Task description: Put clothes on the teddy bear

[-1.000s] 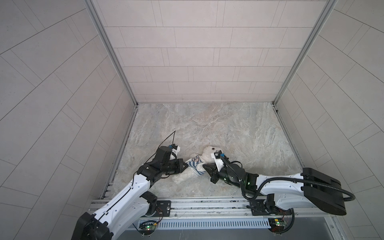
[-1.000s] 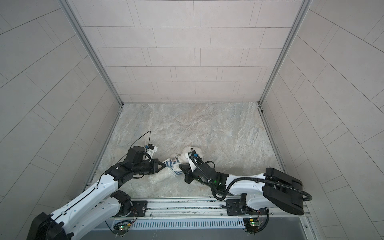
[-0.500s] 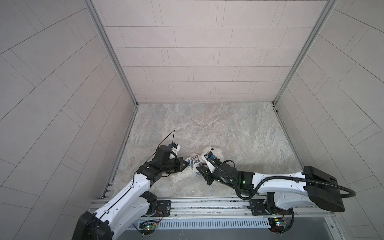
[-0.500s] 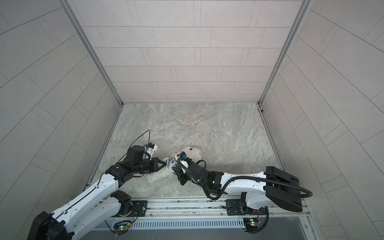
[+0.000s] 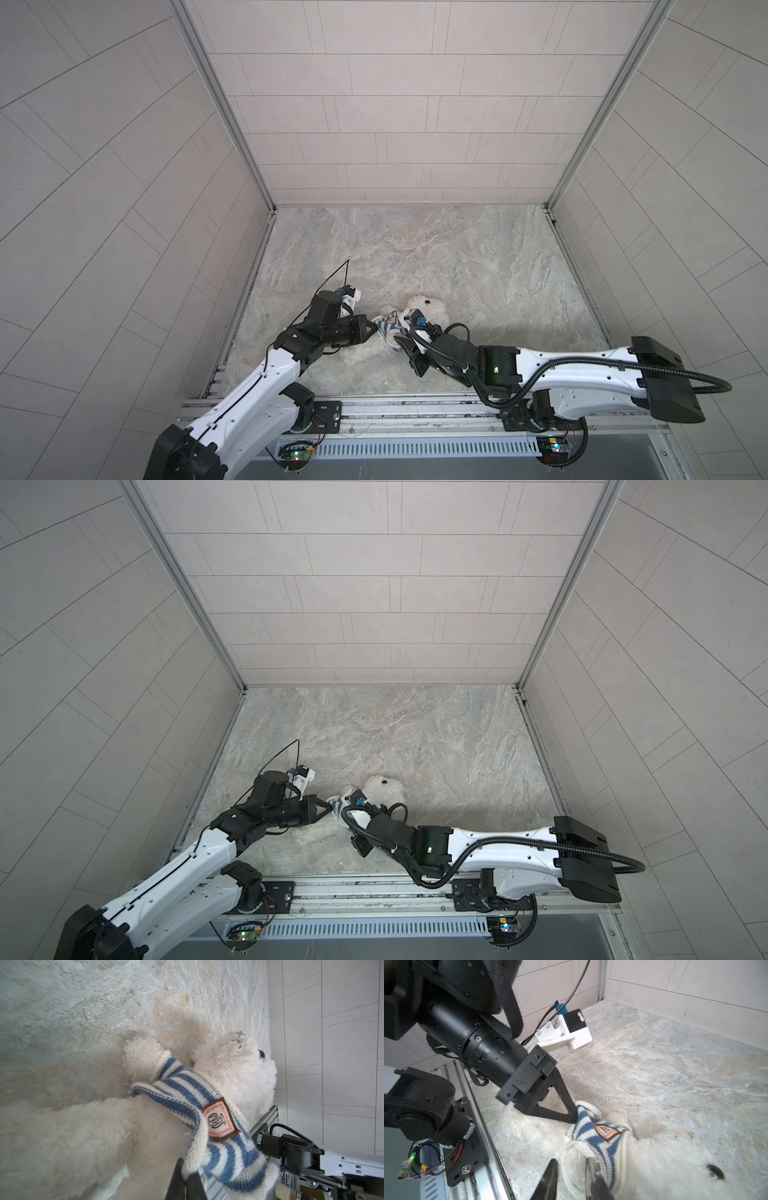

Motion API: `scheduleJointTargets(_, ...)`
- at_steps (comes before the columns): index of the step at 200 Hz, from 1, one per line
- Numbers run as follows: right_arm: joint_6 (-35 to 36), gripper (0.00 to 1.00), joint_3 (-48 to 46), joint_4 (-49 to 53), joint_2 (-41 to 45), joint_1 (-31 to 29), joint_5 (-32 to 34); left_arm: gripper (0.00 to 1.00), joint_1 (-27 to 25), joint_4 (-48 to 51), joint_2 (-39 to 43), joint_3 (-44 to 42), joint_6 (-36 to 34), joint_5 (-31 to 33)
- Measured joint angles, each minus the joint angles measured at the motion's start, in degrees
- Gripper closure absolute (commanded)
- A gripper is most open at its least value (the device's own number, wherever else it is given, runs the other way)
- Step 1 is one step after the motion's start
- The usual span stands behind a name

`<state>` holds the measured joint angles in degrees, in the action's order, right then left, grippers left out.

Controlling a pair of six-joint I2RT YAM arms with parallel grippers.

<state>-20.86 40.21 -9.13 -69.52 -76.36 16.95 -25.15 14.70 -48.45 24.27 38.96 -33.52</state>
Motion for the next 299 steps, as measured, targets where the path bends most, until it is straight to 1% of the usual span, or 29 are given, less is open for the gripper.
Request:
scheduleJointTargets(51, 1.14, 0.76, 3.54, 5.01, -3.74, -0.26, 0.94, 1.00, -0.04, -1.16, 0.02, 0.00, 0.66, -0.37)
scheduleJointTargets(99, 0.87, 0.74, 4.90, 7.43, -7.28, -0.24, 2.19, 1.00, -0.39, -1.44, 0.00, 0.00, 1.29, -0.37)
scheduleJointTargets(158, 0.02, 0.73, 4.90, 6.08, -9.40, 1.11, 2.97, 1.00, -0.81, -1.92, -0.11, 0.00, 1.57, -0.37)
scheduleJointTargets(207, -0.39, 0.75, 4.90, 4.35, -11.61, 1.20, 1.31, 1.00, -1.03, -2.01, -0.11, 0.00, 1.75, -0.35)
scheduleJointTargets(234, -0.59, 0.75, 4.90, 3.78, -11.61, 1.20, 1.03, 1.00, -1.03, -2.03, -0.11, 0.00, 1.75, -0.35)
scheduleJointTargets(262, -0.61, 0.73, 4.46, 3.10, -11.08, 1.18, 0.81, 1.00, -1.14, -2.08, -0.11, 0.00, 1.77, -0.35)
scheduleJointTargets(299, -0.63, 0.73, 3.67, 3.17, -9.46, 0.81, 0.09, 1.00, -1.14, -2.27, -0.11, 0.00, 1.79, -0.35)
